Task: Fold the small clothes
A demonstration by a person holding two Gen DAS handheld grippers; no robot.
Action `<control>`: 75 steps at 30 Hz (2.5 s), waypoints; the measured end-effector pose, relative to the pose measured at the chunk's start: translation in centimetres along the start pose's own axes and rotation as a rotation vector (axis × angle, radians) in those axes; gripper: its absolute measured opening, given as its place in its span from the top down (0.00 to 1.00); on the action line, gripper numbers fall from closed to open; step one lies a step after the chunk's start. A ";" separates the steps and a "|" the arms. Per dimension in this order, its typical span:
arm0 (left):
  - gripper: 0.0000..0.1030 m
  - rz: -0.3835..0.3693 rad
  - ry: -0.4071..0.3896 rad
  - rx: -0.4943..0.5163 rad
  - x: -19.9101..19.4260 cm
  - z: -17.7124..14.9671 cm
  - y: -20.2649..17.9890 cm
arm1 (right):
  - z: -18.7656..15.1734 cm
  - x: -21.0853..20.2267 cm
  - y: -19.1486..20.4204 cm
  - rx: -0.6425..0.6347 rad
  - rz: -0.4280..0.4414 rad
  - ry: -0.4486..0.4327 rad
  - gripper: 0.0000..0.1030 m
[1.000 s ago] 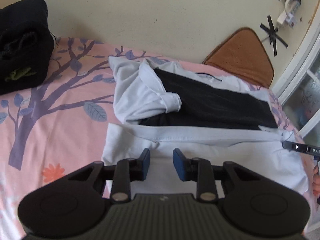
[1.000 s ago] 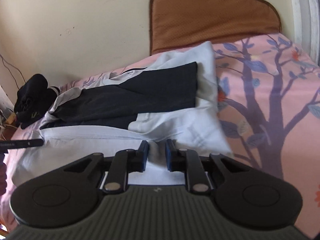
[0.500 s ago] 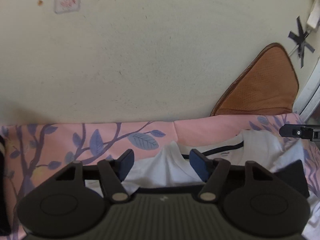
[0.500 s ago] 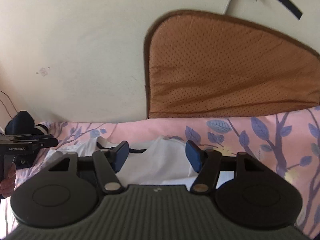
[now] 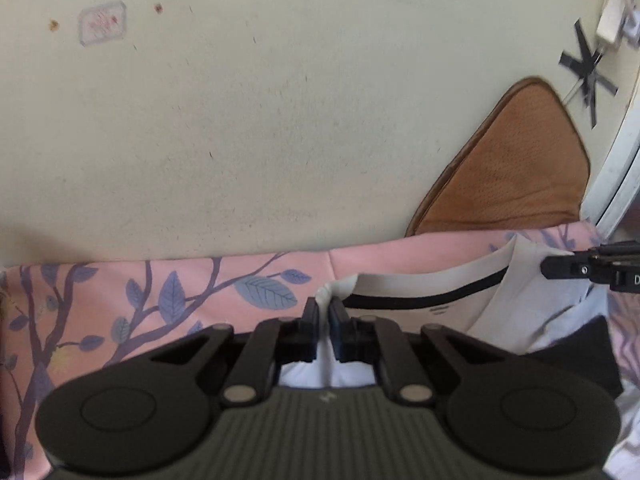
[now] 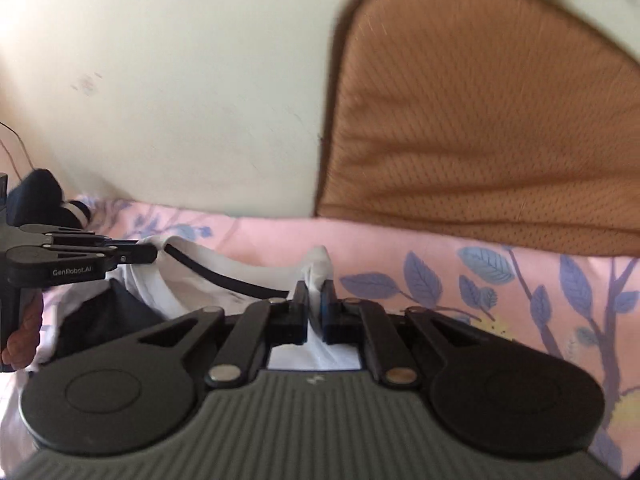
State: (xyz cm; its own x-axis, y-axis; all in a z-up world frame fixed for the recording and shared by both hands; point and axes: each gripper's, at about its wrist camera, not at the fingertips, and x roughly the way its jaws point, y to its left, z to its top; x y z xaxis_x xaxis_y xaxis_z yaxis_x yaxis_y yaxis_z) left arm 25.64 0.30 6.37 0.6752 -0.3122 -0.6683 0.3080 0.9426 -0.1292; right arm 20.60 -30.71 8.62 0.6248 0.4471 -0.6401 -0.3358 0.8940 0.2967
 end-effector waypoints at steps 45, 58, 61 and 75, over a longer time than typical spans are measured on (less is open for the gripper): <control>0.91 0.026 -0.006 -0.165 -18.4 -21.7 4.6 | -22.0 -17.9 1.4 0.274 -0.143 -0.235 0.89; 0.37 0.075 -0.172 -0.232 -23.7 -20.2 7.4 | -19.7 -20.2 6.9 0.112 -0.059 -0.351 0.52; 0.26 0.020 -0.120 -0.258 -22.1 -19.4 7.5 | -18.1 -16.3 11.7 0.029 0.210 -0.241 0.52; 0.68 -0.038 0.025 -0.166 -17.0 -18.3 7.0 | -19.1 -1.9 28.9 -0.281 0.742 0.201 0.51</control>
State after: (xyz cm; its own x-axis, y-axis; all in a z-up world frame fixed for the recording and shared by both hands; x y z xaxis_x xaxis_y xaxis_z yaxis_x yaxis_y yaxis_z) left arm 4.08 14.32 3.40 0.6478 -0.3471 -0.6781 0.2166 0.9373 -0.2729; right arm -3.78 -6.25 4.87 0.0412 0.8821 -0.4693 -0.7931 0.3146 0.5216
